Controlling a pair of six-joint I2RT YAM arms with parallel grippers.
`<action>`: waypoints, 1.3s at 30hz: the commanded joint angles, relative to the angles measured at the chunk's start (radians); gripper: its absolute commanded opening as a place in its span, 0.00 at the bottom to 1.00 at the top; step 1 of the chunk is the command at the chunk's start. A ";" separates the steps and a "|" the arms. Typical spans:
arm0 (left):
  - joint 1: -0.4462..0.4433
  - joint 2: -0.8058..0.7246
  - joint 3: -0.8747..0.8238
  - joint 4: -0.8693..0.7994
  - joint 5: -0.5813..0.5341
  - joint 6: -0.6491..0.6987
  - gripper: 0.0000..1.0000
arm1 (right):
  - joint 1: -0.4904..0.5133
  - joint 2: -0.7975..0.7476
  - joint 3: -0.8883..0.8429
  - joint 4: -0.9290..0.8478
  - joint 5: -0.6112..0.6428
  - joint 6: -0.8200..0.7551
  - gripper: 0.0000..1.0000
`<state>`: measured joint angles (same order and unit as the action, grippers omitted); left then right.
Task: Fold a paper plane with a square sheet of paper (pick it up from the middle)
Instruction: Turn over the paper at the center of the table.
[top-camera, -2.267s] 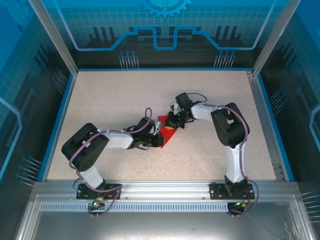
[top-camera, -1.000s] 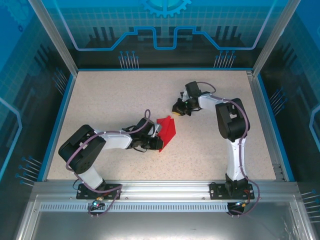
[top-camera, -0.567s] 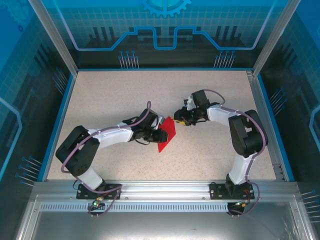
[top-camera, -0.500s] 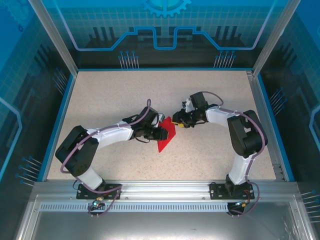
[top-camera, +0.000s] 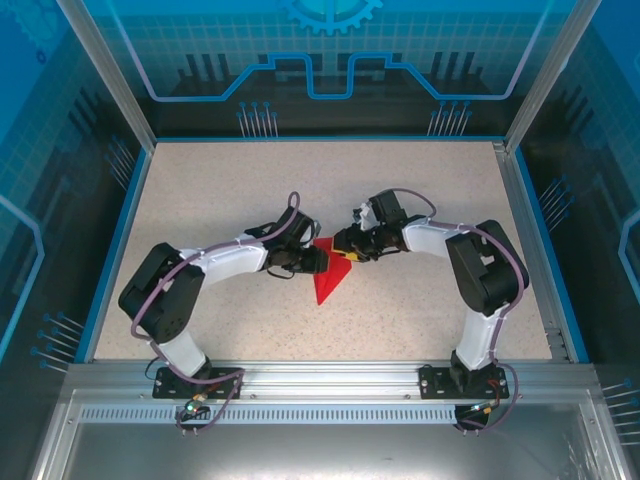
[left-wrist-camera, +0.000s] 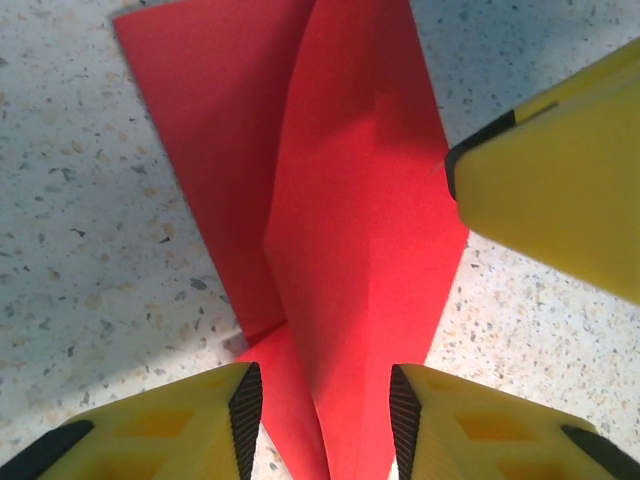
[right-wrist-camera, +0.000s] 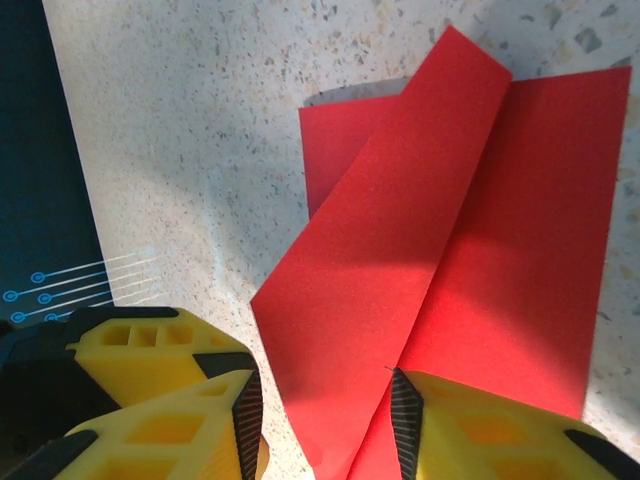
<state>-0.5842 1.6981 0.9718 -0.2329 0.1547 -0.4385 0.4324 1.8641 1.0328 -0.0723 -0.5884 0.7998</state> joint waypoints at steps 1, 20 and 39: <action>0.008 0.043 -0.010 0.018 0.028 0.007 0.39 | 0.020 0.029 -0.014 0.020 -0.022 0.014 0.42; 0.013 0.123 -0.019 0.030 0.029 0.024 0.15 | 0.053 0.079 -0.015 0.040 -0.031 0.038 0.43; 0.022 0.108 -0.059 0.058 0.044 0.024 0.13 | 0.077 0.089 -0.002 0.085 -0.056 0.087 0.38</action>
<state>-0.5709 1.7935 0.9482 -0.1715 0.1806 -0.4343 0.4911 1.9404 1.0210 -0.0051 -0.6117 0.8661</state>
